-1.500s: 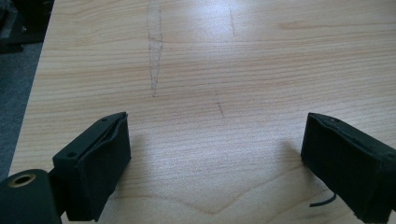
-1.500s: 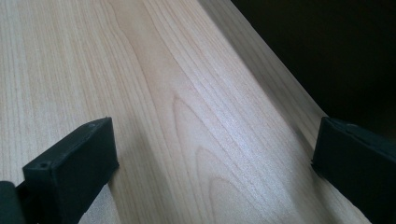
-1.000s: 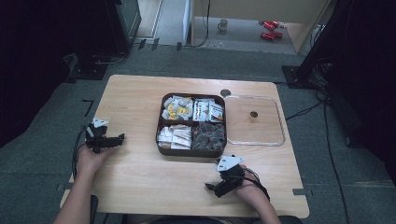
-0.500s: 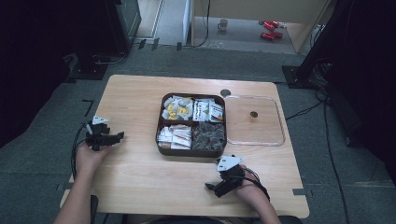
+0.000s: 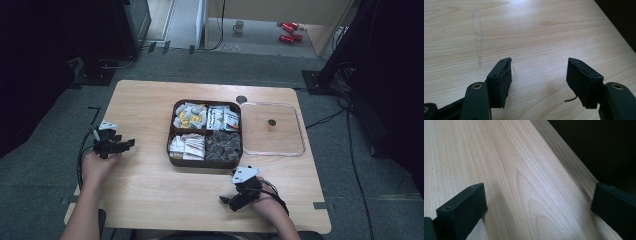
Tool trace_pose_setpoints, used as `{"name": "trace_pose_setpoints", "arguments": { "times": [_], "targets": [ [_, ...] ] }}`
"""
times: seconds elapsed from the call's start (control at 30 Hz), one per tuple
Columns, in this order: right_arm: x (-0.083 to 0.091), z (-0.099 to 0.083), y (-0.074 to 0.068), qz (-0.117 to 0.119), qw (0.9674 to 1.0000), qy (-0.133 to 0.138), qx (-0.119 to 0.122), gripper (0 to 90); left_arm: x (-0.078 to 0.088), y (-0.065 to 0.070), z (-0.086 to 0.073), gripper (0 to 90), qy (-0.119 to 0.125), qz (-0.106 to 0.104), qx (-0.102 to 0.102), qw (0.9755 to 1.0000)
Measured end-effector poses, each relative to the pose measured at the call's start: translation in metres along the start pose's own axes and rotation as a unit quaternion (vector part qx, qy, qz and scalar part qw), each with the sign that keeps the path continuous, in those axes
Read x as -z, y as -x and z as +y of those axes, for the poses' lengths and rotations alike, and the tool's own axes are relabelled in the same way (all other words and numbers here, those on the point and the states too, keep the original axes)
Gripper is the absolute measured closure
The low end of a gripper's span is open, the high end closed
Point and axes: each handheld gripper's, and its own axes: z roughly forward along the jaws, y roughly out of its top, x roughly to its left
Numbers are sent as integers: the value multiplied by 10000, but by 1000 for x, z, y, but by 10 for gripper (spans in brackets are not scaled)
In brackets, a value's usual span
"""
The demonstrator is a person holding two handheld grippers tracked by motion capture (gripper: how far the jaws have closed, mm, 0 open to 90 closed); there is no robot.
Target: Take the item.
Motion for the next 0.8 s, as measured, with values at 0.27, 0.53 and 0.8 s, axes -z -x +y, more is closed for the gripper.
{"name": "trace_pose_setpoints", "arguments": {
  "times": [0.27, 0.53, 0.8],
  "targets": [
    [0, 0, 0, 0, 10000, -6, 1, 0, 4, 9, 11, 396, 120, -251, -19, 9996],
    [0, 0, 0, 0, 10000, 0, -3, 0, -3, 18, 27, 414, 123, -402, -194, 9989],
    [0, 0, 0, 5, 10000, -7, 6, 0, -10, 34, 40, 419, 57, -621, -425, 9971]
  ]
}}
